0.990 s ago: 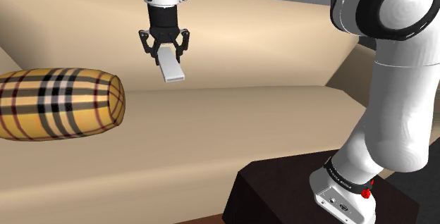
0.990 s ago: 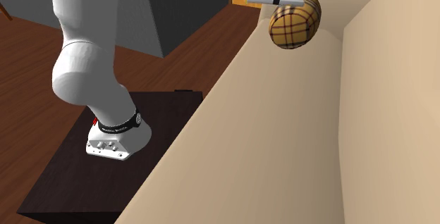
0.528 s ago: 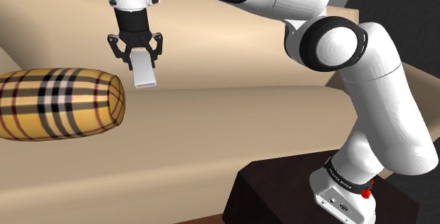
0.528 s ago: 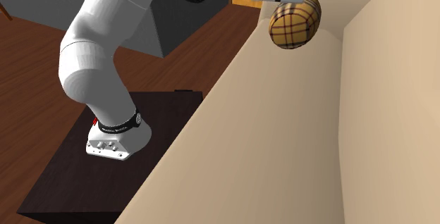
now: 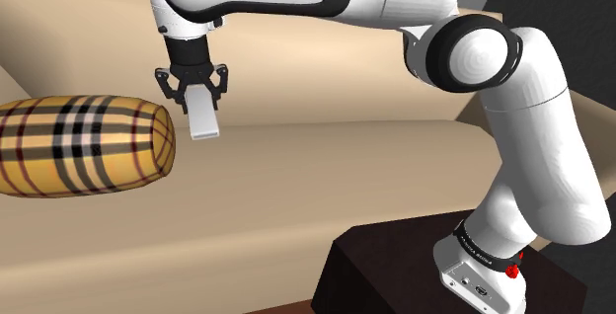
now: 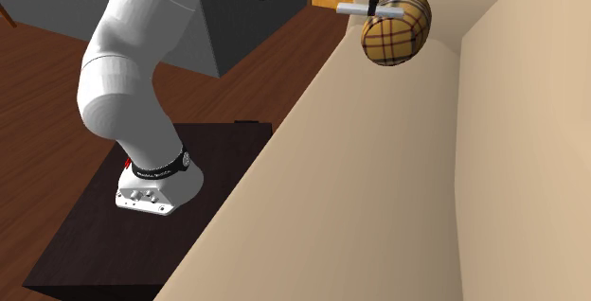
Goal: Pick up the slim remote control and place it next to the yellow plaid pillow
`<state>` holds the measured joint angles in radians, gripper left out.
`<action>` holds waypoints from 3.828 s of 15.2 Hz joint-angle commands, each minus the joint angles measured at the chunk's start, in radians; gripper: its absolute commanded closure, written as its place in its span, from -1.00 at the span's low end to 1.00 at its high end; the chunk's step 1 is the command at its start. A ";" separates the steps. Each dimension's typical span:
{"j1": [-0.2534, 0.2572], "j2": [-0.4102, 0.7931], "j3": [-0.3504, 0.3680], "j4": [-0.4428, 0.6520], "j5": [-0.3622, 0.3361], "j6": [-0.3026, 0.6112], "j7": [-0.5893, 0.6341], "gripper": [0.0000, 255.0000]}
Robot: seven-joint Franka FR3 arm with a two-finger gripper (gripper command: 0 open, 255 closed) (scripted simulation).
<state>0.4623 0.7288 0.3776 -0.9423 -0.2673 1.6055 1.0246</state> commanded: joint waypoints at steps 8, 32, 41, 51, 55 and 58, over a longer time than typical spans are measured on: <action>-0.028 -0.022 0.002 -0.165 0.001 0.139 0.016 1.00; -0.042 0.062 -0.021 -0.352 -0.034 0.404 0.048 1.00; -0.036 0.123 -0.036 -0.372 -0.052 0.483 0.059 1.00; -0.036 0.123 -0.036 -0.372 -0.052 0.483 0.059 -1.00; -0.036 0.123 -0.036 -0.372 -0.052 0.483 0.059 -1.00; -0.039 0.075 -0.023 -0.351 -0.037 0.415 0.051 -1.00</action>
<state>0.4214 0.8102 0.3513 -1.3129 -0.3085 2.0464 1.0784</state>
